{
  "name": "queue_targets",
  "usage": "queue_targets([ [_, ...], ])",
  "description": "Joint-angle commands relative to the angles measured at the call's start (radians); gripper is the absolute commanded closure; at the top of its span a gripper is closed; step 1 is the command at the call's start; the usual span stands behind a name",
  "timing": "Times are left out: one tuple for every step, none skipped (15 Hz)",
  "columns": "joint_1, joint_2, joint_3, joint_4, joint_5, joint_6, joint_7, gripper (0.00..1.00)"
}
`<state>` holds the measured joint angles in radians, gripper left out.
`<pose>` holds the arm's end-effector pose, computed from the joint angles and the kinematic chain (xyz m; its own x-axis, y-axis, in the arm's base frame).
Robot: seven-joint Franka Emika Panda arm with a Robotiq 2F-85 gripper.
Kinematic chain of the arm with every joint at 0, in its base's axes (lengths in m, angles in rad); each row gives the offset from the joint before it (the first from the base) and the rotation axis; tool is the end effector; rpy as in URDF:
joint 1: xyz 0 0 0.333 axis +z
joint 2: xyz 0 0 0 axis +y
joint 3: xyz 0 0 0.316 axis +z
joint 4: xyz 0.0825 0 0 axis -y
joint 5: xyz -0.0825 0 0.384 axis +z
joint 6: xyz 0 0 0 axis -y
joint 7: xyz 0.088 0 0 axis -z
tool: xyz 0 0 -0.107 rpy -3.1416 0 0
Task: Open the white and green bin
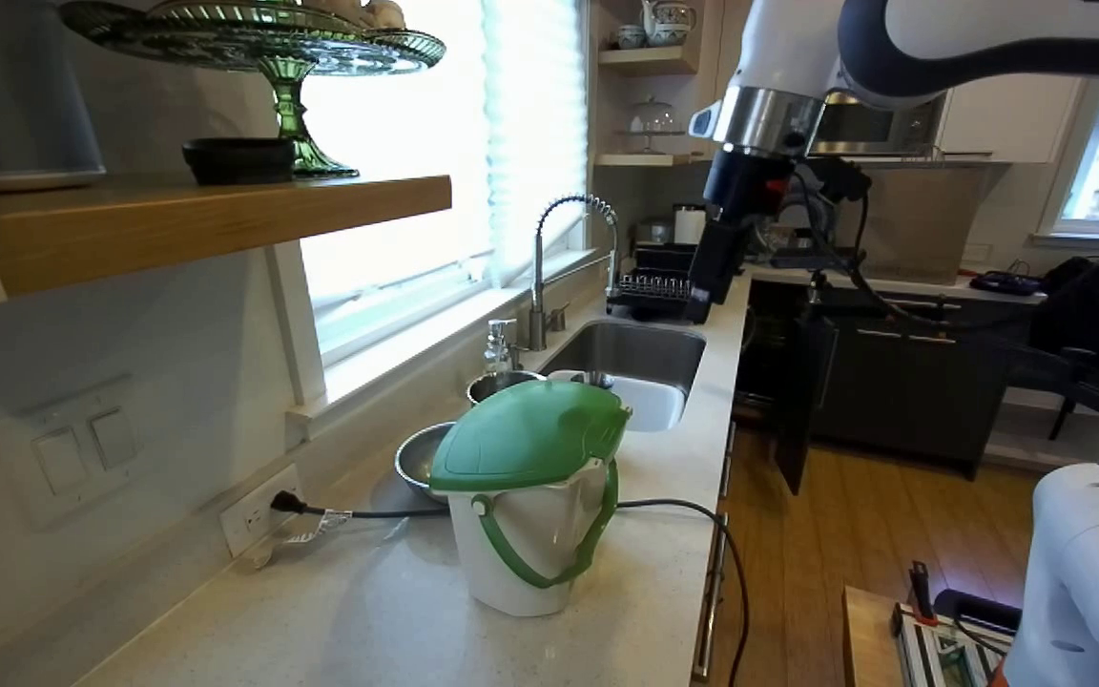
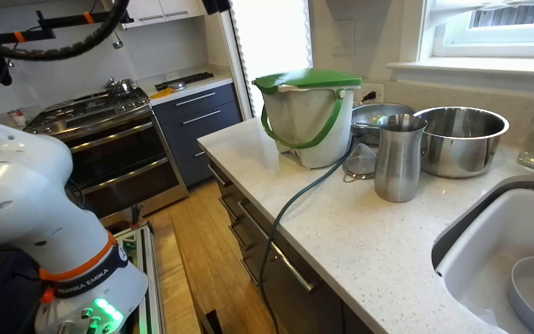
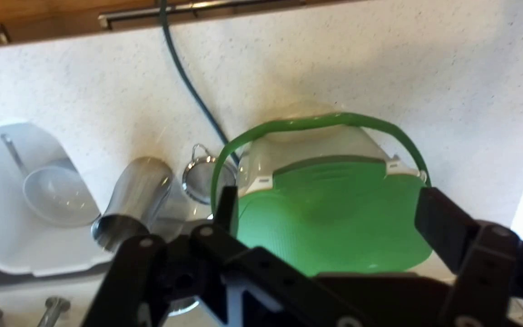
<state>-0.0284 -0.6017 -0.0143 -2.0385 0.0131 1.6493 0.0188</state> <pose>0.3669 -0.0163 0.6872 0.9757 -0.0608 0.2104 -0.0568 -0.9981 -0.0250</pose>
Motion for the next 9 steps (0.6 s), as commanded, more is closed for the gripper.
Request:
queue_targets([
  [0.016, 0.12, -0.042, 0.125, -0.046, 0.046, -0.148, 0.0],
  [0.032, 0.151, -0.063, 0.15, -0.012, 0.047, -0.201, 0.0],
  [0.042, 0.178, -0.077, 0.167, 0.007, 0.054, -0.249, 0.0],
  [0.053, 0.211, -0.089, 0.19, 0.029, 0.05, -0.296, 0.0],
  [0.061, 0.239, -0.098, 0.212, 0.055, 0.041, -0.338, 0.0],
  [0.067, 0.268, -0.105, 0.232, 0.079, 0.034, -0.378, 0.0],
  [0.069, 0.3, -0.11, 0.266, 0.097, -0.005, -0.41, 0.0],
  [0.043, 0.235, -0.083, 0.193, 0.061, 0.047, -0.347, 0.0],
  [0.043, 0.257, -0.083, 0.207, 0.065, 0.046, -0.356, 0.0],
])
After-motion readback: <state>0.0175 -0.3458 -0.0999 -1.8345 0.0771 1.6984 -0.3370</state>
